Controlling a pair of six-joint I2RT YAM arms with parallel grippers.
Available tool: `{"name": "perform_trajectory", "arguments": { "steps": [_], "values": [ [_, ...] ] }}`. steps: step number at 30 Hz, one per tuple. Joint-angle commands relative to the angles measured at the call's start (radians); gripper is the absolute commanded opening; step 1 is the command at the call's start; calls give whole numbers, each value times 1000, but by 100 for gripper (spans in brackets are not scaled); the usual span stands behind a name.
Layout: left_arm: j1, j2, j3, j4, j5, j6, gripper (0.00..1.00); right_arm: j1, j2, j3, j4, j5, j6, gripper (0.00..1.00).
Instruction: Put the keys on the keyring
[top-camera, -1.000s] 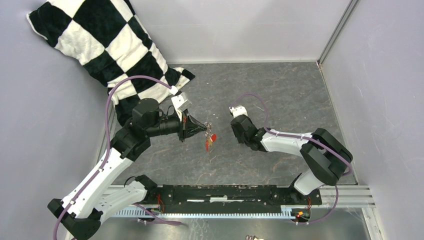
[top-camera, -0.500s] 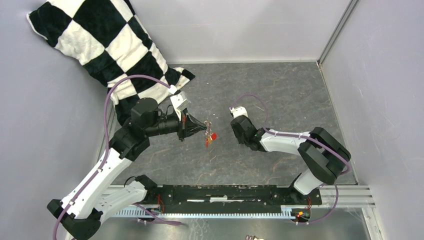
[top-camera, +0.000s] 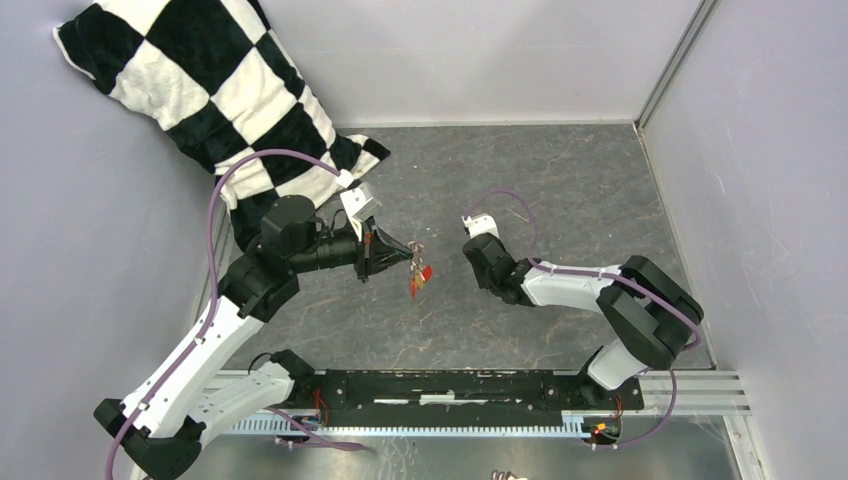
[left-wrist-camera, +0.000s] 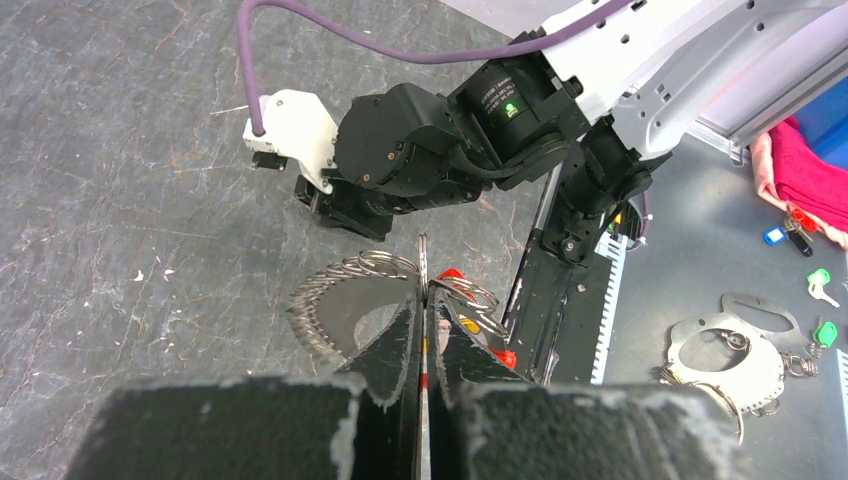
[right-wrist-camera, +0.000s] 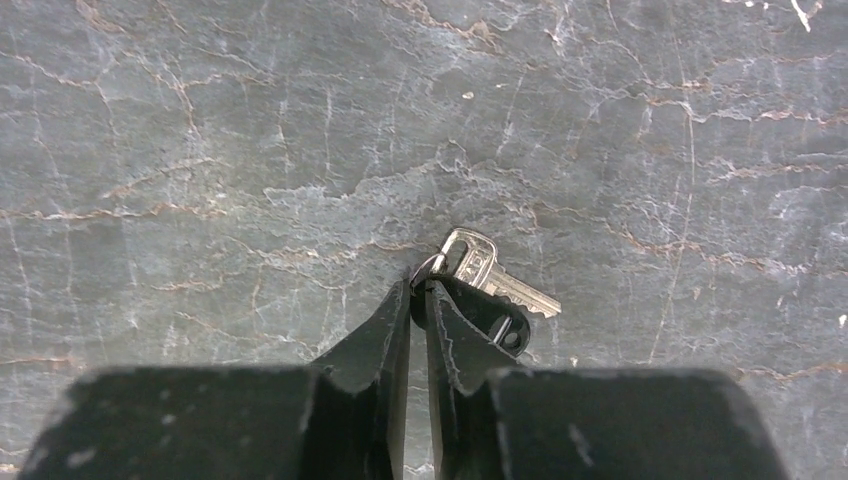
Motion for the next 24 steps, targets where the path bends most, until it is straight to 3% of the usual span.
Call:
{"name": "perform_trajectory", "arguments": {
  "steps": [1,4,11,14,18,24],
  "values": [
    [-2,-3,49,33,11,13,2,4,-54,-35,2,35,10,12],
    [-2,-1,50,35,11,10,2,4,-93,-58,-5,37,13,1],
    [-2,2,49,33,14,12,2,-2,-213,-103,0,-32,-11,0],
    [-2,3,42,24,13,28,2,-13,-286,-103,6,-161,-75,0],
    [-2,7,20,-1,23,48,2,-31,-419,-96,44,-470,-185,0],
    [-2,-3,-14,28,108,-3,2,-35,-596,-27,-41,-817,-329,0]
  ]
}}
